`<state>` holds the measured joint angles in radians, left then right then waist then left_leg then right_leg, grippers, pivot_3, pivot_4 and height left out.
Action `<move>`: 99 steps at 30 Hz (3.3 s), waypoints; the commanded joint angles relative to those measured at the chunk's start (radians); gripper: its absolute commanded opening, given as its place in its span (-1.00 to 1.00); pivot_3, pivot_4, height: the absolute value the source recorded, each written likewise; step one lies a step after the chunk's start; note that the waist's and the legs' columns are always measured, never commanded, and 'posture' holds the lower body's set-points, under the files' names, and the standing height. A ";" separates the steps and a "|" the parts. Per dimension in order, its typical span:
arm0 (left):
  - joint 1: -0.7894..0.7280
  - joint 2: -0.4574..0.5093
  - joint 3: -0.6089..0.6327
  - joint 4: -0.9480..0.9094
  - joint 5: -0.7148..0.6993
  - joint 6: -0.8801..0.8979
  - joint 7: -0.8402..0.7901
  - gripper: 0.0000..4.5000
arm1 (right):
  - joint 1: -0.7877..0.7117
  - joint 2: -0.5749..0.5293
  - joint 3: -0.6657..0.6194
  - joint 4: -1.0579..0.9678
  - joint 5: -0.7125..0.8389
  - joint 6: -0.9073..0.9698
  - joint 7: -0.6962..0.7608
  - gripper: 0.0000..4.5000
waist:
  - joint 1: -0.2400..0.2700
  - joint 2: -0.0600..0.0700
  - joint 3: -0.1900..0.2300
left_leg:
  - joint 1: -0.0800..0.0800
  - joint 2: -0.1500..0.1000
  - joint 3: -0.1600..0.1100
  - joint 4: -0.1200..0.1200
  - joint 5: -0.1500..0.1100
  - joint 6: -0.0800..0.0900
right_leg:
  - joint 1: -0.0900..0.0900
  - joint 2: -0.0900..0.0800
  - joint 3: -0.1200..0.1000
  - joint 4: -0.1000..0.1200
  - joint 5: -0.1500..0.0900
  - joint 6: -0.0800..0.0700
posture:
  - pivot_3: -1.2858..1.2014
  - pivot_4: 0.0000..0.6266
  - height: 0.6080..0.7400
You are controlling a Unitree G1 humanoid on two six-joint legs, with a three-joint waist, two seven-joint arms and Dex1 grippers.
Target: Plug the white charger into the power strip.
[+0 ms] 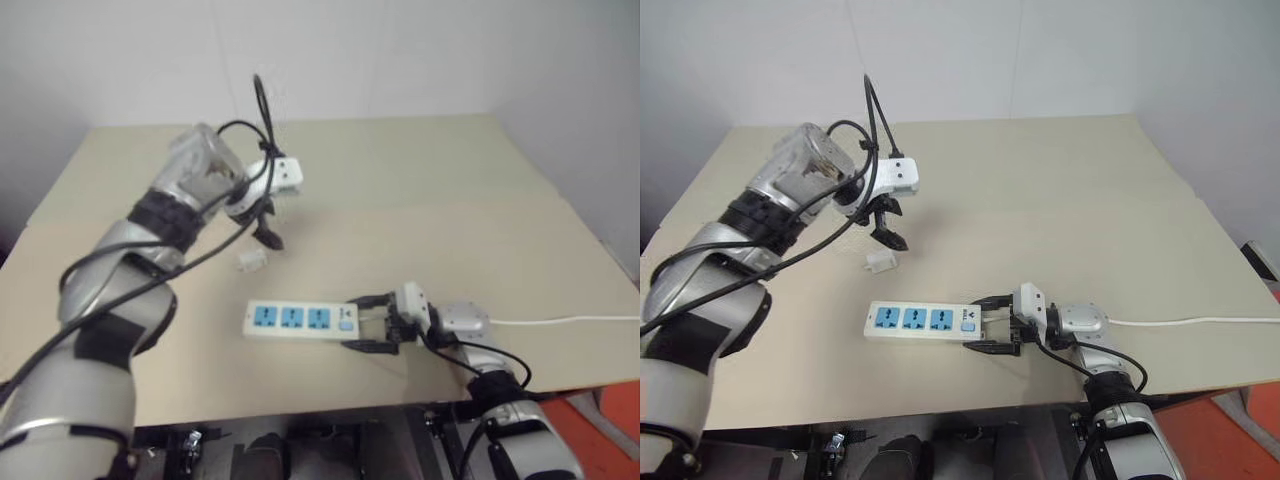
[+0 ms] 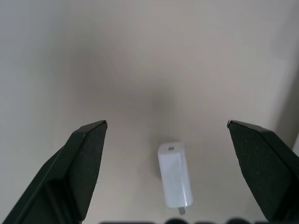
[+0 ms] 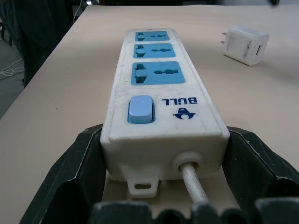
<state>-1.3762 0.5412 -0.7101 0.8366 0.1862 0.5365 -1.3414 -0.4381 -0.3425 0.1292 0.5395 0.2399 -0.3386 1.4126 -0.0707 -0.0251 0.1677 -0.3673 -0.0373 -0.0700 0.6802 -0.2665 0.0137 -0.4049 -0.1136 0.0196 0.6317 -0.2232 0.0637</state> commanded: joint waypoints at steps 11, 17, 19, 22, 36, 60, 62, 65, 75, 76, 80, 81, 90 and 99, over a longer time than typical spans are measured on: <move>-0.076 -0.150 0.055 0.345 0.161 -0.112 0.050 1.00 | 0.034 0.003 0.037 0.046 -0.035 -0.002 -0.019 0.52 | 0.001 -0.004 0.000 | -0.001 0.000 0.000 0.000 0.000 0.000 | 0.000 0.000 0.000 0.000 0.000 0.000 | 0.03 -0.52 1.00; -0.072 -0.177 0.080 0.388 0.199 -0.127 0.066 1.00 | 0.038 0.012 0.042 0.048 -0.040 -0.010 -0.043 0.52 | 0.001 -0.005 -0.001 | -0.001 0.000 0.000 0.000 0.000 0.000 | 0.000 0.000 0.000 0.000 0.000 0.000 | 0.03 -0.52 1.00; -0.070 -0.189 0.078 0.396 0.213 -0.131 0.069 1.00 | 0.044 0.014 0.043 0.045 -0.038 -0.007 -0.048 0.52 | 0.001 -0.005 -0.001 | -0.001 0.000 0.000 0.000 0.000 0.000 | 0.000 0.000 0.000 0.000 0.000 0.000 | 0.03 -0.52 1.00; -0.061 -0.202 0.079 0.404 0.233 -0.138 0.073 1.00 | 0.053 0.011 0.044 0.036 -0.037 -0.007 -0.053 0.52 | 0.001 -0.005 -0.001 | 0.000 0.001 0.000 0.000 0.000 0.000 | 0.001 0.001 0.000 0.000 0.000 0.000 | 0.03 -0.52 1.00; -0.028 -0.222 0.094 0.416 0.283 -0.160 0.092 0.75 | 0.068 0.000 0.045 0.017 -0.038 -0.001 -0.072 0.52 | 0.002 -0.006 -0.001 | 0.000 0.001 0.000 0.000 0.000 0.000 | 0.001 0.001 0.000 0.000 0.000 0.000 | 0.03 -0.52 1.00; 0.099 -0.081 0.622 -0.419 -0.222 0.005 -0.109 -0.55 | 0.068 -0.047 0.046 0.002 -0.026 0.004 -0.046 0.52 | 0.003 -0.003 -0.003 | -0.002 0.002 -0.002 0.000 -0.001 -0.002 | 0.000 0.001 -0.001 0.001 0.000 0.000 | 0.03 -0.52 1.00; 0.252 -0.123 0.817 -0.638 -0.421 -0.004 -0.059 -0.55 | 0.065 -0.052 0.044 0.004 -0.024 0.004 -0.044 0.52 | 0.003 0.005 -0.008 | 0.000 0.003 -0.001 0.000 -0.003 -0.002 | 0.002 0.001 0.001 0.000 0.001 0.000 | 0.03 -0.52 1.00; 0.451 -0.164 0.937 -0.839 -0.575 0.027 0.022 -0.55 | 0.058 -0.061 0.040 0.007 -0.018 0.007 -0.040 0.52 | 0.006 0.005 -0.008 | 0.002 0.004 0.000 0.000 -0.003 -0.003 | 0.001 0.000 0.004 0.000 0.001 -0.001 | 0.03 -0.52 1.00; 0.919 -0.183 0.963 -1.001 -0.816 -0.035 0.029 -0.55 | 0.028 -0.071 0.036 0.042 -0.017 0.000 -0.028 0.52 | 0.037 0.003 -0.009 | 0.007 0.002 0.002 0.001 -0.002 -0.005 | 0.007 0.001 0.006 -0.004 0.004 -0.006 | 0.03 -0.52 1.00; 0.929 -0.173 0.960 -0.982 -0.841 -0.024 0.006 -0.55 | 0.027 -0.070 0.038 0.043 -0.017 -0.001 -0.028 0.52 | 0.038 0.003 -0.008 | 0.010 0.002 0.002 0.001 -0.002 -0.005 | 0.010 0.001 0.006 -0.004 0.004 -0.007 | 0.03 -0.52 1.00; 0.957 -0.113 0.843 -0.871 -0.753 -0.142 -0.108 -0.55 | 0.024 -0.066 0.044 0.043 -0.020 -0.004 -0.028 0.52 | 0.038 0.003 -0.009 | 0.016 0.002 0.002 0.000 -0.003 -0.005 | 0.017 0.002 0.006 -0.006 0.003 -0.007 | 0.03 -0.52 1.00; 0.954 -0.110 0.826 -0.852 -0.755 -0.159 -0.130 -0.55 | 0.023 -0.066 0.044 0.043 -0.020 -0.003 -0.028 0.52 | 0.037 0.003 -0.009 | 0.016 0.002 0.002 0.000 -0.003 -0.005 | 0.017 0.002 0.006 -0.006 0.003 -0.007 | 0.03 -0.52 1.00; 0.855 -0.162 0.736 -0.652 -0.711 -0.381 -0.195 -0.55 | 0.025 -0.081 0.050 0.032 -0.017 0.004 0.002 0.52 | 0.037 0.003 -0.009 | 0.015 0.002 0.002 0.000 -0.003 -0.005 | 0.017 0.002 0.006 -0.007 0.003 -0.007 | 0.03 -0.52 1.00; 0.801 -0.221 0.693 -0.514 -0.699 -0.432 -0.221 -0.55 | 0.036 -0.090 0.054 0.017 -0.018 0.010 0.006 0.52 | 0.036 0.003 -0.009 | 0.015 0.002 0.003 -0.001 -0.004 -0.003 | 0.016 0.002 0.006 -0.008 0.003 -0.006 | 0.03 -0.52 1.00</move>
<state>-0.5551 0.3253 -0.0081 0.3035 -0.5243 0.1353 -1.5581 -0.4292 -0.4078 0.1614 0.5449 0.2518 -0.3452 1.3972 -0.0344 -0.0223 0.1592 -0.3528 -0.0350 -0.0673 0.6796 -0.2703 0.0106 -0.3884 -0.1115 0.0253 0.6233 -0.2201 0.0574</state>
